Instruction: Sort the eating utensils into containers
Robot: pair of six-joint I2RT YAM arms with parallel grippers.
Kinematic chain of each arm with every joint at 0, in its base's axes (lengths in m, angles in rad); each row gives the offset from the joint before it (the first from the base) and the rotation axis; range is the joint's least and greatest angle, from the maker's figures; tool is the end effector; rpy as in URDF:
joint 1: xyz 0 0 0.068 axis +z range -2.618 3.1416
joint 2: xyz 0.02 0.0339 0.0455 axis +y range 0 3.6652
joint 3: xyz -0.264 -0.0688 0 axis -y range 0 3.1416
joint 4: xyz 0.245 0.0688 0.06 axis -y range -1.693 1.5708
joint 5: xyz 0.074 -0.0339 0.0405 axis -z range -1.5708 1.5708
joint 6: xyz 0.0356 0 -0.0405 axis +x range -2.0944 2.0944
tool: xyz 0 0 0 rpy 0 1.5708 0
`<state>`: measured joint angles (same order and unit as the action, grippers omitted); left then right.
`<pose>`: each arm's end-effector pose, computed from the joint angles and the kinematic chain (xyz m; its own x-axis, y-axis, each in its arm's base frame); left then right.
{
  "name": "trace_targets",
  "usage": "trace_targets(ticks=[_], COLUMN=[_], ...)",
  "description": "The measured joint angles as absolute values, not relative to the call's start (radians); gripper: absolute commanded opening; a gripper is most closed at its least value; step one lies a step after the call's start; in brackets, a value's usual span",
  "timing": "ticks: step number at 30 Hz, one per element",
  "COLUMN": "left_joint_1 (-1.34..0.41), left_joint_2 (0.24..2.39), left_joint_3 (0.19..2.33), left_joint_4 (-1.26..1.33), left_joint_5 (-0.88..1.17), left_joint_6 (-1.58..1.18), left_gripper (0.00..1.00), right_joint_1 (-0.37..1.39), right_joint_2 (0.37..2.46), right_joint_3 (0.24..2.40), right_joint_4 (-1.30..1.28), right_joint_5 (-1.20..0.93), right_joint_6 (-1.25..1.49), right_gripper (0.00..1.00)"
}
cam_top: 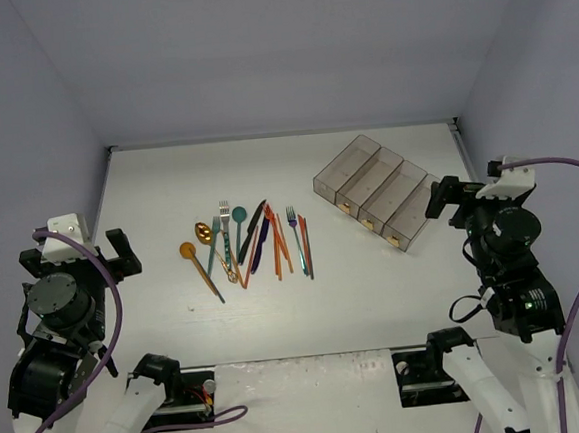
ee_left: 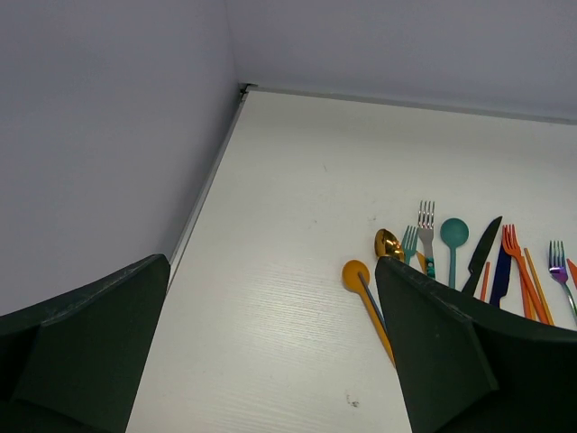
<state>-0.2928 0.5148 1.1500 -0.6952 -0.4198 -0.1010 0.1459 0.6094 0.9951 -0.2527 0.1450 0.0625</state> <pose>0.0599 -0.0029 0.4308 -0.0444 -0.0828 -0.9956 -0.1311 0.9884 -0.0763 0.1157 0.0118 0.4269 0.1308 0.0817 -0.9880 -0.0104 0.9967 0.0810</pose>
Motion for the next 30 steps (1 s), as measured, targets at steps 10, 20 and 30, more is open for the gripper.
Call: trace_targets(ticks=[10, 20, 30], left_joint_1=[-0.293, -0.293, -0.293], left_joint_2=[0.513, 0.513, 0.487], left_joint_3=[1.138, 1.112, 1.089], left_joint_4=[-0.695, -0.710, -0.769], left_joint_5=[-0.420, -0.417, -0.409], left_joint_6=[-0.119, -0.149, -0.165], left_gripper=[0.97, 0.97, 0.97], right_joint_1=[0.189, 0.609, 0.811], right_joint_2=[0.849, 1.258, 1.680], right_joint_3=[1.046, 1.175, 1.311], right_joint_4=[-0.259, -0.249, -0.228], right_joint_5=[-0.036, 0.136, 0.240], right_joint_6=[0.094, 0.258, 0.419], right_gripper=[1.00, 1.00, 1.00])
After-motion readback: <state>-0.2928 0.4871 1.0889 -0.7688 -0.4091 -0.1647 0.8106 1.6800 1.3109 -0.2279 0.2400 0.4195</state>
